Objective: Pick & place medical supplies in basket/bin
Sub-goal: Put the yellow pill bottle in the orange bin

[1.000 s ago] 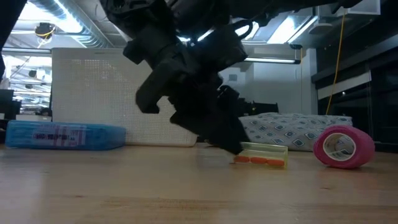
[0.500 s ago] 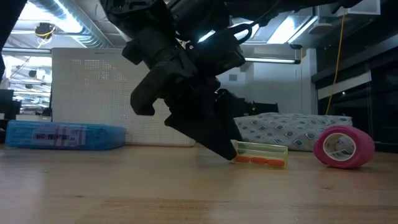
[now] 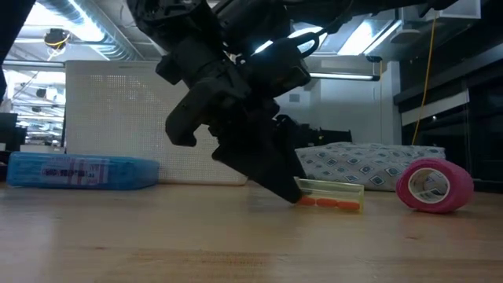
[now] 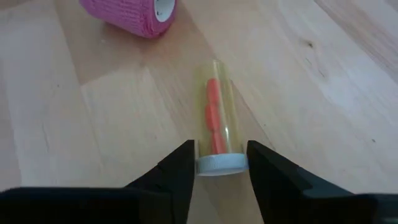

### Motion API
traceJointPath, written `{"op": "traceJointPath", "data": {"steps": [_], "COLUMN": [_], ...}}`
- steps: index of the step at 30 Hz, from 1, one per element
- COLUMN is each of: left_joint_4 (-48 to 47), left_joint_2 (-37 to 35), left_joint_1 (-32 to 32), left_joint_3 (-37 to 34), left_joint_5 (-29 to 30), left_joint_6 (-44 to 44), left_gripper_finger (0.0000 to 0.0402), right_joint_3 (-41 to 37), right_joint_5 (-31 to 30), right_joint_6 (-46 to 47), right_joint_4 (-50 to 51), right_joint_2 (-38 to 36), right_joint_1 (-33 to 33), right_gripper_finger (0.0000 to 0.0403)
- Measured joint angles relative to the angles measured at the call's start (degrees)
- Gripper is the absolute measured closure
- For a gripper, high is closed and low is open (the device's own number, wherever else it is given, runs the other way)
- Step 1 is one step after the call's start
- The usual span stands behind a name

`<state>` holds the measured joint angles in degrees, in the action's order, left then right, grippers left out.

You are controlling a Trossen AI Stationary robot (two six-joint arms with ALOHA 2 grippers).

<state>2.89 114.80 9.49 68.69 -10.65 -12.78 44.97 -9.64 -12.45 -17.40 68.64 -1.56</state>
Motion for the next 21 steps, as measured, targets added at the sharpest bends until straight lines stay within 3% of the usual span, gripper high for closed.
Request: {"op": "traceJointPath", "data": {"steps": [6,13,21], "left_joint_4": [0.1,-3.65,-19.82], "left_joint_2": [0.0,-1.44,-11.27], "left_joint_1": [-0.94,-1.46,-1.35], "left_joint_3": [0.0,0.0,0.0], "left_joint_5": [-0.05,-1.56,-1.05], "left_joint_6": [1.03,0.23,-1.37], "left_gripper_finger": [0.0303,0.0304,0.0304], "right_joint_3": [0.0,0.0,0.0], "right_joint_5": [0.01,0.01,0.03], "right_joint_6": [0.0,-0.02,-0.05], "right_joint_4": [0.01,0.27,0.49], "right_joint_2": [0.01,-0.02,-0.02], "right_joint_1": [0.0,0.01,0.0], "right_gripper_finger": [0.0225,0.0225,0.0225]}}
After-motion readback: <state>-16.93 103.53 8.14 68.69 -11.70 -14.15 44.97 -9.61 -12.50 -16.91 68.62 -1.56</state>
